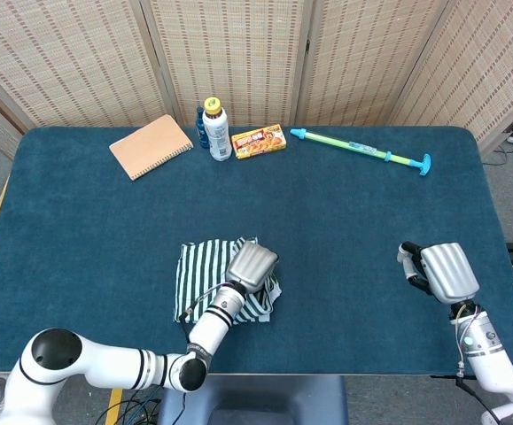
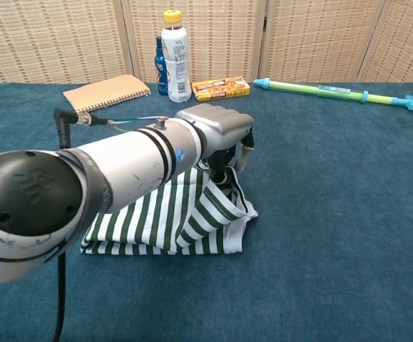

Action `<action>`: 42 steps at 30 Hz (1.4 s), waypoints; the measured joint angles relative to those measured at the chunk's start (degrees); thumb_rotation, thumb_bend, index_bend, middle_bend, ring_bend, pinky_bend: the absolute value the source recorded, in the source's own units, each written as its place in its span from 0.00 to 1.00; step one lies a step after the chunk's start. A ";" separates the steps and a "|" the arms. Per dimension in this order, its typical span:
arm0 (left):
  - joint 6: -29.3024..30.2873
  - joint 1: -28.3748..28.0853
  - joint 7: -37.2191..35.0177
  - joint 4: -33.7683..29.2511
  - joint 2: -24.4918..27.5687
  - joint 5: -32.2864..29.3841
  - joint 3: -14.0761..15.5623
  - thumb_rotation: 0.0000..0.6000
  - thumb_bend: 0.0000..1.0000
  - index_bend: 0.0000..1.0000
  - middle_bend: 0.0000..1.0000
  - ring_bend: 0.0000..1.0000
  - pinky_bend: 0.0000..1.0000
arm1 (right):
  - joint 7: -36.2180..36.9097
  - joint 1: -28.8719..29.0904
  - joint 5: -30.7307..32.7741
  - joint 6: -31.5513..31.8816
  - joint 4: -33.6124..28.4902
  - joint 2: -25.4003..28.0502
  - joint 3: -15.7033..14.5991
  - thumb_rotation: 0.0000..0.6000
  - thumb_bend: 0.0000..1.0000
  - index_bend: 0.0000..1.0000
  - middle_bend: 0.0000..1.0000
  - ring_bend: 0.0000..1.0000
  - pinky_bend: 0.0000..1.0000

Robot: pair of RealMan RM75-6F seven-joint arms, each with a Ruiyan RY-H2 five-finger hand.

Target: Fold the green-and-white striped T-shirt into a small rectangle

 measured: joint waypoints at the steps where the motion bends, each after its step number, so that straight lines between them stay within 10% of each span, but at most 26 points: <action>1: 0.15 -0.10 -0.21 0.65 -0.39 0.23 0.01 1.00 0.54 0.47 0.82 0.77 0.92 | 0.03 -0.01 0.02 -0.03 0.02 0.02 0.00 1.00 0.49 0.74 0.97 1.00 1.00; 7: 0.63 0.04 -1.65 1.65 -1.23 0.78 -0.27 1.00 0.27 0.16 0.80 0.76 0.92 | 0.07 -0.01 0.05 -0.18 0.06 0.03 0.06 1.00 0.49 0.74 0.98 1.00 1.00; 12: 1.16 0.51 -3.15 0.52 -1.03 1.82 -0.58 1.00 0.24 0.05 0.79 0.76 0.92 | -0.10 0.03 -0.02 -0.11 -0.09 0.01 0.20 1.00 0.49 0.74 0.98 1.00 1.00; 42: 1.39 5.59 -6.90 -3.25 -1.73 8.39 4.38 1.00 0.24 0.04 0.79 0.76 0.92 | -0.91 -0.23 0.26 -0.18 -0.97 0.16 0.33 1.00 0.49 0.74 0.98 1.00 1.00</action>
